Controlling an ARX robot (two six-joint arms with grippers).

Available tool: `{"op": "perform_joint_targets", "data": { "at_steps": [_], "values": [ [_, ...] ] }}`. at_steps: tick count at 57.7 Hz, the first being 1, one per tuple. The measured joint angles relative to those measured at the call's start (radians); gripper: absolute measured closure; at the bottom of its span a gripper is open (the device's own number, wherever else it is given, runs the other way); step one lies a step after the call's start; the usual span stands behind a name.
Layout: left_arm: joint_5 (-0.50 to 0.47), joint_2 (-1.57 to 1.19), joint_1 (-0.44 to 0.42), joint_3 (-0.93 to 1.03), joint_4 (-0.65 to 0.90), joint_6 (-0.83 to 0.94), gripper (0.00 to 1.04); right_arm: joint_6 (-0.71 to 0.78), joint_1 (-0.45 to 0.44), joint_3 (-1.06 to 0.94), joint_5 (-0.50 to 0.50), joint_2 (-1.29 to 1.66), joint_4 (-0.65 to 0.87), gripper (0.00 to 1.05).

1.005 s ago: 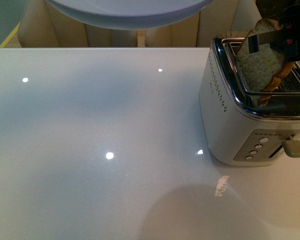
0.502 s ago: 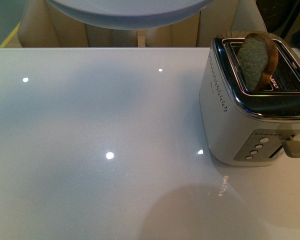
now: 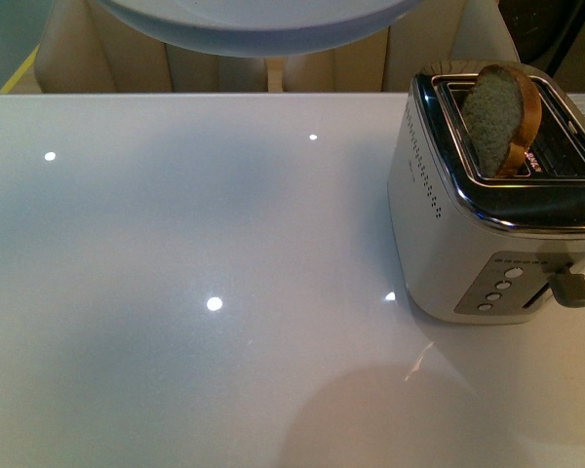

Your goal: Left arm holds plate, right arm toasts bread

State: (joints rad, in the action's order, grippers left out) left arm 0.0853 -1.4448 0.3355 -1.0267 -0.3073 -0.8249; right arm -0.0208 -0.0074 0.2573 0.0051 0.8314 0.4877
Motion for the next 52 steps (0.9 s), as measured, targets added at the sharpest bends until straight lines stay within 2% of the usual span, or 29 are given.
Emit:
{"op": "perform_joint_targets", "data": {
  "at_steps": [3,7,13,25,43,52],
  "values": [
    [0.0,0.0,0.0,0.0,0.0,0.0,1.02,0.008,0.006,-0.039,-0.01,-0.018,0.073,0.34],
    [-0.003,0.001,-0.002,0.0,0.0,0.0,1.02,0.011,0.006,-0.064,-0.006,-0.051,0.09,0.44],
    [-0.003,0.002,-0.002,0.0,0.0,0.0,1.02,0.012,0.006,-0.1,-0.005,-0.095,0.086,0.6],
    [0.0,0.002,-0.002,-0.001,0.0,0.0,1.02,0.014,0.006,-0.167,-0.005,-0.211,0.033,1.02],
    [-0.001,0.002,-0.002,-0.001,0.0,0.0,1.02,0.017,0.006,-0.22,-0.005,-0.383,-0.086,1.03],
    [-0.001,0.002,-0.002,-0.001,0.0,0.0,1.02,0.018,0.006,-0.24,-0.006,-0.422,-0.082,1.03]
  ]
}}
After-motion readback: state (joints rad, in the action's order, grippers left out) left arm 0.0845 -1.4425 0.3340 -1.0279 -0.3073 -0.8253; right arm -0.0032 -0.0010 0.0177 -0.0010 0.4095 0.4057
